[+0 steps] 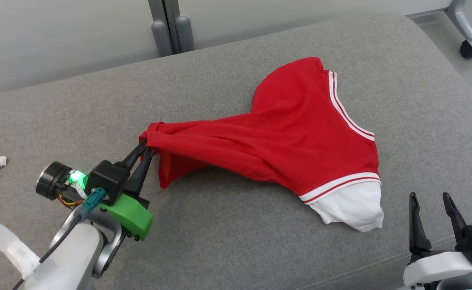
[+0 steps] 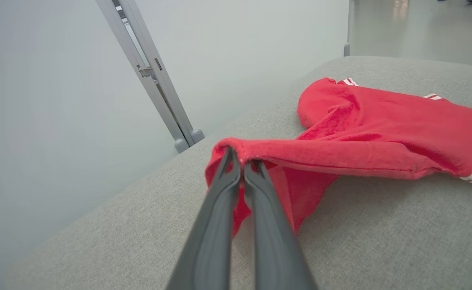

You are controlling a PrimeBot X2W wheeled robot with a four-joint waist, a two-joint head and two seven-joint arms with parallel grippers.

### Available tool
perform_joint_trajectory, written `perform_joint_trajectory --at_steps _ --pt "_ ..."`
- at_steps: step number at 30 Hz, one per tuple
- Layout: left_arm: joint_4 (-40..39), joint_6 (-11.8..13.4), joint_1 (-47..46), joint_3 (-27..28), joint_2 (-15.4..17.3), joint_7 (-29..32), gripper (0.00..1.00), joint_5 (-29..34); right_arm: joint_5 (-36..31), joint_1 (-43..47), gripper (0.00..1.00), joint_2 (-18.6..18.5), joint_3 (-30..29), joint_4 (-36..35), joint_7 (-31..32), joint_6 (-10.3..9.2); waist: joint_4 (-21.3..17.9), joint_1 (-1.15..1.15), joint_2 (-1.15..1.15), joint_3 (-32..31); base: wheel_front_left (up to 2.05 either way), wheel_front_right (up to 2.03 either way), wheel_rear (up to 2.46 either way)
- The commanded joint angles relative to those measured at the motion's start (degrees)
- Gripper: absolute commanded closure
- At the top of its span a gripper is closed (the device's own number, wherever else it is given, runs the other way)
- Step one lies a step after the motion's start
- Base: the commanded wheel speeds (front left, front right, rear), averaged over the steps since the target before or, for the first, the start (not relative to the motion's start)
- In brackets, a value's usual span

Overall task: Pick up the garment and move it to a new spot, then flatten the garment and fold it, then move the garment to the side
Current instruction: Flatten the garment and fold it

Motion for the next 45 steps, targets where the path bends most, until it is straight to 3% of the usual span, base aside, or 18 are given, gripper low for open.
perform_joint_trajectory --at_steps 1,8,14,17,18,19,20,21,22,23,28,34,41,45 --pt "-0.46 0.70 -0.44 -0.48 1.07 -1.31 1.00 1.71 0.42 1.04 0.00 -0.04 0.14 0.27 -0.17 -0.09 0.25 0.00 0.00 -0.57 0.00 0.00 0.00" --pt "1.16 5.35 9.57 -0.14 3.33 -6.74 1.00 3.15 0.88 1.83 0.00 -0.04 -0.15 0.38 -0.17 -0.09 0.37 0.00 0.00 -0.91 0.00 0.00 0.00" --pt "1.55 9.32 18.93 2.35 0.83 -8.59 1.00 4.14 -0.27 2.46 0.00 -0.04 -1.94 -0.03 -0.17 -0.09 3.01 0.00 0.00 -0.36 0.00 0.00 0.00" --pt "-0.06 9.81 23.30 4.53 -1.48 -8.45 1.00 5.87 -0.82 2.07 0.00 -0.04 -2.15 -0.05 -0.17 -0.10 4.27 0.00 0.00 -0.27 0.00 0.00 0.00" --pt "0.16 9.33 24.09 5.01 -2.35 -8.45 0.91 5.90 -0.88 1.89 0.00 -0.04 -2.16 -0.02 -0.17 -0.09 4.62 0.00 0.00 -0.24 0.00 0.00 0.00" --pt "0.60 8.79 24.73 5.40 -3.34 -8.47 0.75 6.22 -1.05 1.67 0.00 -0.04 -2.00 0.06 -0.17 -0.09 5.03 0.00 0.00 -0.29 0.00 0.00 0.00" --pt "0.81 8.42 25.03 5.69 -4.33 -8.47 0.68 6.63 -1.25 1.57 0.00 -0.04 -1.92 0.15 -0.17 -0.09 5.40 0.00 0.00 -0.43 0.00 0.00 0.00" --pt "1.39 7.76 25.58 6.00 -5.46 -8.48 0.45 6.84 -1.36 1.45 0.00 -0.05 -1.83 0.24 -0.17 -0.09 5.74 0.00 0.00 -0.60 0.00 0.00 0.00" --pt "1.95 7.38 25.95 6.28 -6.12 -8.47 0.13 6.95 -1.41 1.43 0.00 -0.05 -1.70 0.26 -0.17 -0.10 5.93 0.00 0.00 -0.71 0.00 0.00 0.00" --pt "2.96 6.88 26.48 7.22 -7.49 -8.47 0.00 7.00 -1.59 1.46 0.00 -0.05 -1.45 0.35 -0.17 -0.09 6.26 0.00 0.00 -1.03 0.00 0.00 0.00" --pt "3.50 5.66 28.57 12.77 -12.31 -8.49 0.00 6.00 -2.39 2.07 0.00 -0.06 -1.18 -0.14 -0.17 -0.09 6.85 0.00 0.00 -2.71 0.00 0.00 0.00" --pt "-4.04 4.96 33.45 22.99 -17.15 -8.48 0.00 8.10 -3.52 3.19 0.00 -0.04 -0.87 -2.73 -0.17 -0.09 7.28 0.00 0.00 -4.62 0.00 0.00 0.00" --pt "-11.85 0.12 36.65 32.81 -21.75 -8.42 0.00 8.48 -3.40 4.40 0.00 -0.05 -1.04 -5.46 -0.17 -0.10 8.31 0.00 0.00 -6.53 0.00 0.00 0.00" --pt "-12.11 -2.10 36.31 34.29 -22.25 -8.42 0.00 7.85 -2.91 4.97 0.00 -0.05 -0.48 -4.89 -0.17 -0.09 9.26 0.00 0.00 -7.36 0.00 0.00 0.00"
